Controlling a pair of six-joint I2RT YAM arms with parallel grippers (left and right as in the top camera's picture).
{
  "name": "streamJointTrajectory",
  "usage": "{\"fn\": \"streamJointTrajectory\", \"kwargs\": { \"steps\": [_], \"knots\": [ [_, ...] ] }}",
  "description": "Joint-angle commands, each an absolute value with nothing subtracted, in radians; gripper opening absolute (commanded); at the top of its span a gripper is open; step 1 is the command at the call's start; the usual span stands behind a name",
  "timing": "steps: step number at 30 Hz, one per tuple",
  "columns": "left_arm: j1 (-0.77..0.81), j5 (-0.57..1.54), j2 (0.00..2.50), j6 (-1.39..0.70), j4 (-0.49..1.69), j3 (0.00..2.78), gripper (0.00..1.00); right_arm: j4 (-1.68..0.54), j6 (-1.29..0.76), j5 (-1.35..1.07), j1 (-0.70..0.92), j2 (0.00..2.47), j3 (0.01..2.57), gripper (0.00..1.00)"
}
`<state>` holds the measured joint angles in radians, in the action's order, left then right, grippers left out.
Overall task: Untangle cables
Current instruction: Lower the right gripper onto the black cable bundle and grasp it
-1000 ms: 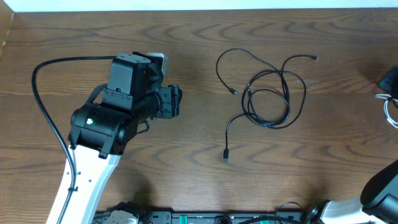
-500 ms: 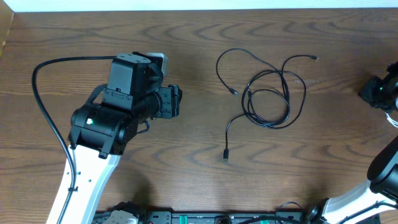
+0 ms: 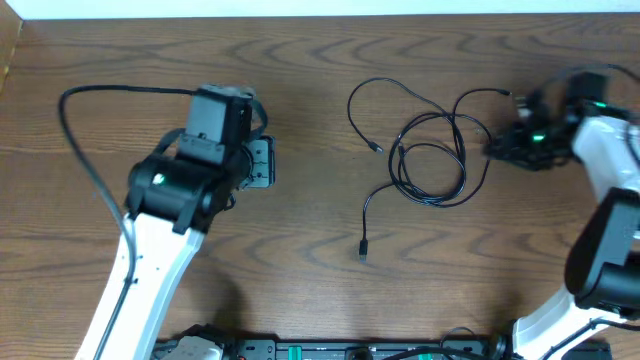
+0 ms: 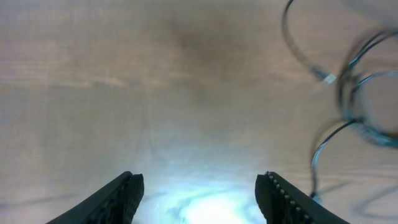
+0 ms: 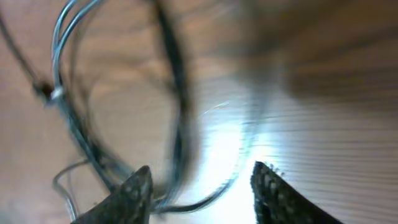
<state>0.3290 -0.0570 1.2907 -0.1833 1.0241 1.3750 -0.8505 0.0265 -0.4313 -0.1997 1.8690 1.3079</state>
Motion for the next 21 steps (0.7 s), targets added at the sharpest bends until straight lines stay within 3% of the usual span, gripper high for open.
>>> {"fn": "streamJointTrajectory", "kwargs": {
  "steps": [1, 7, 12, 13, 14, 15, 16, 21],
  "knots": [
    [0.324, -0.091, 1.356, -0.188, 1.048, 1.359, 0.63, -0.876, 0.107, -0.377, -0.112, 1.842, 1.315, 0.52],
    [0.324, -0.086, 1.463, -0.250, 1.076, 1.359, 0.63, -0.870, 0.106, -0.209, 0.024, 1.842, 1.315, 0.57],
    [0.324, -0.034, 1.502, -0.249, 1.076, 1.359, 0.63, -0.837, 0.106, -0.087, 0.087, 1.848, 1.306, 0.54],
    [0.324, -0.034, 1.502, -0.250, 1.076, 1.359, 0.63, -0.829, 0.106, -0.084, 0.094, 1.850, 1.302, 0.51],
    [0.324, -0.034, 1.502, -0.250, 1.076, 1.359, 0.63, -0.825, 0.105, -0.088, 0.106, 1.851, 1.295, 0.25],
    [0.324, -0.034, 1.502, -0.250, 1.076, 1.359, 0.63, -0.827, 0.105, -0.097, 0.114, 1.851, 1.295, 0.08],
    [0.324, -0.034, 1.502, -0.250, 1.076, 1.359, 0.63, -0.830, 0.105, -0.113, 0.120, 1.851, 1.295, 0.01],
    [0.324, -0.034, 1.502, -0.250, 1.076, 1.359, 0.63, -0.886, 0.122, -0.342, 0.139, 1.826, 1.340, 0.01]
  ]
}}
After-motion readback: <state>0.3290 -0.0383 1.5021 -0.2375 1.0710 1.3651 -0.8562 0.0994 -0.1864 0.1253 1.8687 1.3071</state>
